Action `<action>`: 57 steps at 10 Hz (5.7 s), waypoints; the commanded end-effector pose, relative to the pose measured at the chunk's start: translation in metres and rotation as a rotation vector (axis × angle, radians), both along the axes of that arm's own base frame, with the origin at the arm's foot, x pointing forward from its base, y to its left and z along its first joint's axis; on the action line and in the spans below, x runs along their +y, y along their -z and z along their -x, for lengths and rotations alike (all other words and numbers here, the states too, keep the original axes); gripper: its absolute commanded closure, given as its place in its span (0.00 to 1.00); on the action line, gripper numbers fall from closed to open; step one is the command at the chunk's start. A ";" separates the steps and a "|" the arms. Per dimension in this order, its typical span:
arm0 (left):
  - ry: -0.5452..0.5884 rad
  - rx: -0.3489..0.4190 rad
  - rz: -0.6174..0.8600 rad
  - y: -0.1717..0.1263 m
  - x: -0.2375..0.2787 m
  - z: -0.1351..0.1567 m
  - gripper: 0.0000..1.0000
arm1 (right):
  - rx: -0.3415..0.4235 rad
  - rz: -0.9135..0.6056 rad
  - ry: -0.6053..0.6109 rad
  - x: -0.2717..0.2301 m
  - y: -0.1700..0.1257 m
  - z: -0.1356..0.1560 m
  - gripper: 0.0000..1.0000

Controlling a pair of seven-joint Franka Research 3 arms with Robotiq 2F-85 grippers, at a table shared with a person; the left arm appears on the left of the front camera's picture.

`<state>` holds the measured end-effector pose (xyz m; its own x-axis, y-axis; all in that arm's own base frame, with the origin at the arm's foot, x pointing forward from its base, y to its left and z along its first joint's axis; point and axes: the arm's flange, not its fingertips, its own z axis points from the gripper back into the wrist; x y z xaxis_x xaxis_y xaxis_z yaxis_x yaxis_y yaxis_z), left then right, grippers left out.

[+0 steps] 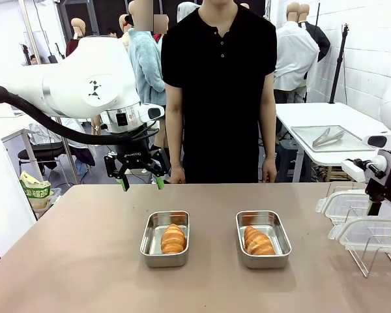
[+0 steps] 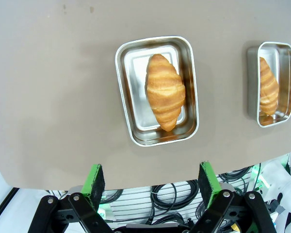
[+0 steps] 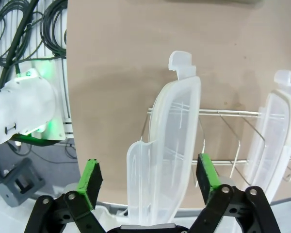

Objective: Place the bread in airtight containers.
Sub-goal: Pick up one Airtight Container lid and hand it to the human, then release when the human grabs the Airtight Container lid.

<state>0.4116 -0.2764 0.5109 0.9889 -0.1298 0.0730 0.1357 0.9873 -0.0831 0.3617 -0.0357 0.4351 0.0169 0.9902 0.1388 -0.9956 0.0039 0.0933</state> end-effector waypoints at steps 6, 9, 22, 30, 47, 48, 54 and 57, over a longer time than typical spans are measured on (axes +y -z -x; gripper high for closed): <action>-0.002 -0.005 -0.004 -0.001 0.001 0.001 0.00 | -0.027 -0.004 -0.020 -0.002 0.008 -0.004 1.00; -0.002 -0.005 -0.004 -0.001 0.001 0.001 0.00 | -0.028 -0.015 -0.017 -0.001 0.008 -0.004 1.00; -0.002 -0.005 -0.004 -0.001 0.001 0.001 0.00 | 0.002 -0.007 0.133 0.018 -0.092 0.022 1.00; -0.002 -0.005 -0.004 -0.001 0.001 0.001 0.00 | -0.158 0.025 -0.016 0.067 -0.169 0.008 1.00; -0.002 -0.005 -0.004 -0.001 0.001 0.001 0.00 | -0.547 -0.039 -0.607 0.218 -0.221 -0.091 1.00; -0.002 -0.005 -0.004 -0.001 0.001 0.001 0.00 | -0.547 -0.039 -0.607 0.218 -0.221 -0.091 1.00; -0.002 -0.005 -0.004 -0.001 0.001 0.001 0.00 | -0.547 -0.039 -0.607 0.218 -0.221 -0.091 1.00; -0.002 -0.005 -0.004 -0.001 0.001 0.001 0.00 | -0.547 -0.039 -0.607 0.218 -0.221 -0.091 1.00</action>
